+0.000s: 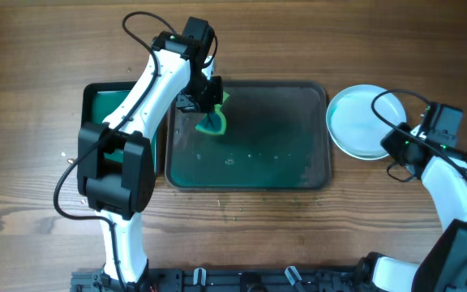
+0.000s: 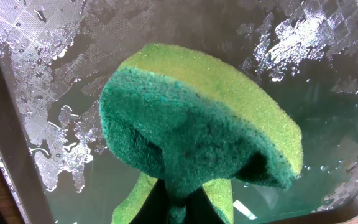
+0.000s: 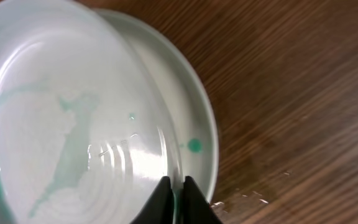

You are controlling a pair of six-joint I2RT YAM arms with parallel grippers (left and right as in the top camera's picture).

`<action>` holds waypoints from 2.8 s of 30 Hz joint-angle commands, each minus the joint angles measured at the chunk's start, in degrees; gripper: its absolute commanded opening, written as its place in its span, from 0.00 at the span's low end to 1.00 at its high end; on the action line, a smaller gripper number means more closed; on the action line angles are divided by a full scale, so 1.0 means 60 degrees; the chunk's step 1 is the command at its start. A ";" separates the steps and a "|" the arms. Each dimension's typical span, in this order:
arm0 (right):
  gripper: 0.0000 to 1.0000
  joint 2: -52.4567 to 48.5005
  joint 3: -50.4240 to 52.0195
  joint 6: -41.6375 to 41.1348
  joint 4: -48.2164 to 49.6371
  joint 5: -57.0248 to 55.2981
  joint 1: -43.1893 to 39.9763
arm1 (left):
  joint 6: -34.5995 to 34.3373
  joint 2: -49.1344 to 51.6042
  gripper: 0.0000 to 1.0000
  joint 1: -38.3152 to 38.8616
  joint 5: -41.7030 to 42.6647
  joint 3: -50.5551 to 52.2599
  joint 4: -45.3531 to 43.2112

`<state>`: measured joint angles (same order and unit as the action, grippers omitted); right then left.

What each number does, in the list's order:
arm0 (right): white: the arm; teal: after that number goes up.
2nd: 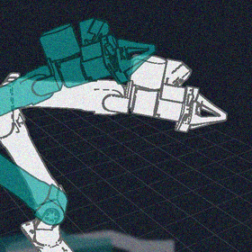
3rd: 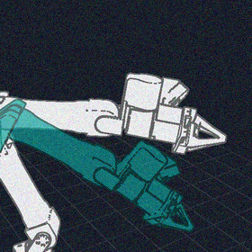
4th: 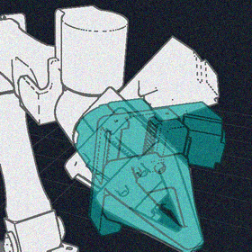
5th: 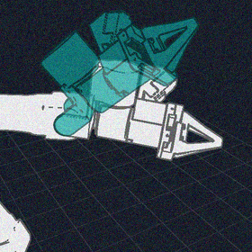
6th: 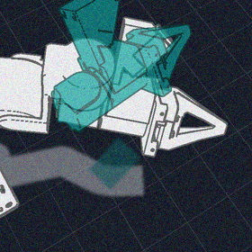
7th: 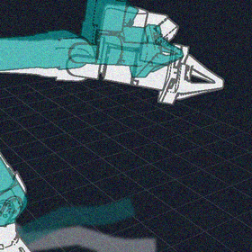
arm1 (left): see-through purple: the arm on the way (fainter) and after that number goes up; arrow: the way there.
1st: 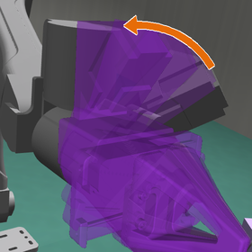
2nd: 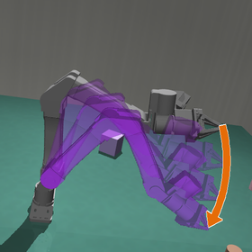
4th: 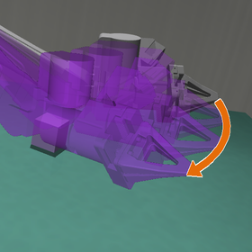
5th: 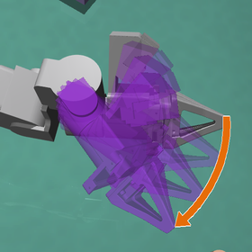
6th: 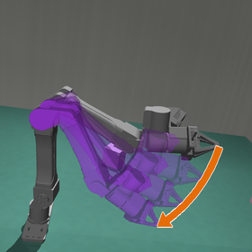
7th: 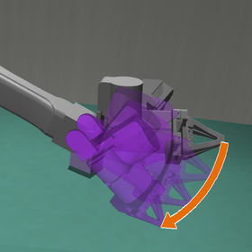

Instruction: Clean dirty plates on tray and stack at the side

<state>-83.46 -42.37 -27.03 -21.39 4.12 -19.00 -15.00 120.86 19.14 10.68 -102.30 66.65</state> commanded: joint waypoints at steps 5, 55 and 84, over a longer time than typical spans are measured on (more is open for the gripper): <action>0.13 -0.0211 -0.0346 0.0015 -0.0346 0.0142 0.0164 | -0.0120 -0.0015 0.04 0.0025 -0.0047 -0.0113 0.0055; 0.51 -0.2430 -0.2572 0.3293 -0.0838 0.3093 0.3045 | 0.1144 -0.3264 0.56 -0.4280 -0.2747 0.2495 -0.0579; 1.00 0.6411 -0.5096 0.0648 -0.6451 0.3275 0.3049 | 0.1147 -0.3858 1.00 -0.4280 -0.1031 0.2495 -0.0284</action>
<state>-45.78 -72.53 -22.55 -59.92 28.01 -0.91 -8.21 98.78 -6.55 3.57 -86.43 64.93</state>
